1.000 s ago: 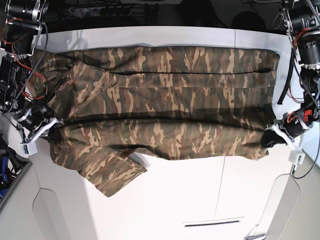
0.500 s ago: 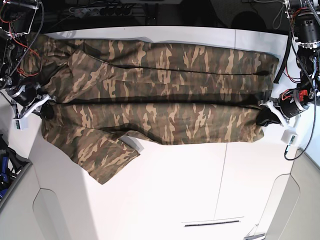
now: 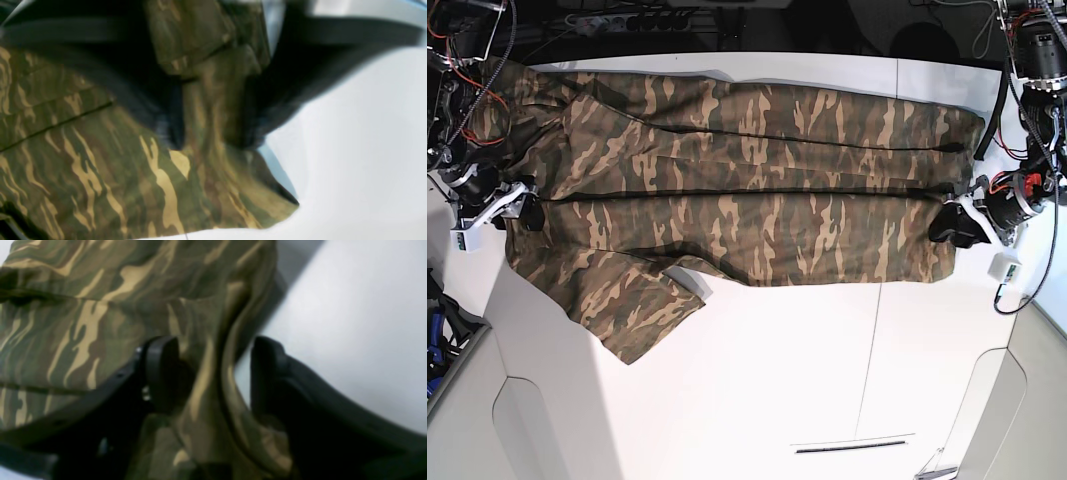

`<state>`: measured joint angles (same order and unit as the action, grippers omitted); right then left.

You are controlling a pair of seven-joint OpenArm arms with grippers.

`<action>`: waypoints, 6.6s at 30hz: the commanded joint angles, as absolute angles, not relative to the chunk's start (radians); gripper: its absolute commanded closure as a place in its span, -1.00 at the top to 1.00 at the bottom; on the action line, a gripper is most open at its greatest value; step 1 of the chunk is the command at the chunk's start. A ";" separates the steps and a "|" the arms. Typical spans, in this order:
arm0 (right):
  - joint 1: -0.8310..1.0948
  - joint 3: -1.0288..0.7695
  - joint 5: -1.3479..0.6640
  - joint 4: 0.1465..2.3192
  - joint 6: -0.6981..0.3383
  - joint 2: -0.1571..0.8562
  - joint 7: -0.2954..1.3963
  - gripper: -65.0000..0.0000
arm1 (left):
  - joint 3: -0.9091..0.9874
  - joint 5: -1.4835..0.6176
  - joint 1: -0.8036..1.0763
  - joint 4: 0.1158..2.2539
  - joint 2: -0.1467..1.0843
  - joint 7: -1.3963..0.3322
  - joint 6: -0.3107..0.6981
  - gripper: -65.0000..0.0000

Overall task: Fold the T-shirt properly
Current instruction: 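Grasp the shirt sides at mid-length with both grippers, then lift and fold the grasped middle toward the collar edge, then grasp the hem corners of the shirt with both grippers, then fold the hem up over the shirt toward the collar edge, then release the folded shirt and raise both grippers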

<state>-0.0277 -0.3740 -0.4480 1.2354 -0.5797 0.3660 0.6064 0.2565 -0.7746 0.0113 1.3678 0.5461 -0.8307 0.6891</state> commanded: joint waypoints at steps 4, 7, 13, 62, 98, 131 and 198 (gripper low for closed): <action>-0.039 -0.408 -0.495 1.251 -0.580 0.385 0.602 0.09 | 0.280 -0.795 0.000 1.386 0.568 -0.812 0.698 0.08; -0.039 -0.452 -0.524 1.251 -0.580 0.385 0.602 0.09 | 0.340 -0.825 -0.003 1.386 0.568 -0.798 0.698 0.08; -0.051 -0.530 -0.562 1.251 -0.581 0.385 0.580 0.10 | 0.447 -0.826 -0.018 1.386 0.568 -0.778 0.698 0.08; -0.463 -0.528 -0.329 0.678 -0.574 0.362 0.303 0.10 | 0.280 -0.609 -0.247 1.006 0.479 -0.704 0.634 0.07; -0.509 -0.203 -0.265 0.676 -0.588 0.244 0.315 -1.00 | 0.280 -0.625 -0.247 1.007 0.464 -0.727 0.694 -1.00; -0.014 -0.452 -0.759 1.667 -0.606 0.305 0.895 -1.00 | 0.281 -1.007 -0.083 1.477 0.663 -1.038 0.698 -1.00; 0.413 -0.796 -0.785 1.862 -0.589 0.227 0.980 -1.00 | 0.673 -1.106 0.203 1.609 0.696 -1.104 0.673 0.08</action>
<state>0.4107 -0.7887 -0.7719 1.8477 -0.5858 0.2100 1.0054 0.6647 -1.0863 0.2131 1.5951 0.6708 -1.1160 0.6754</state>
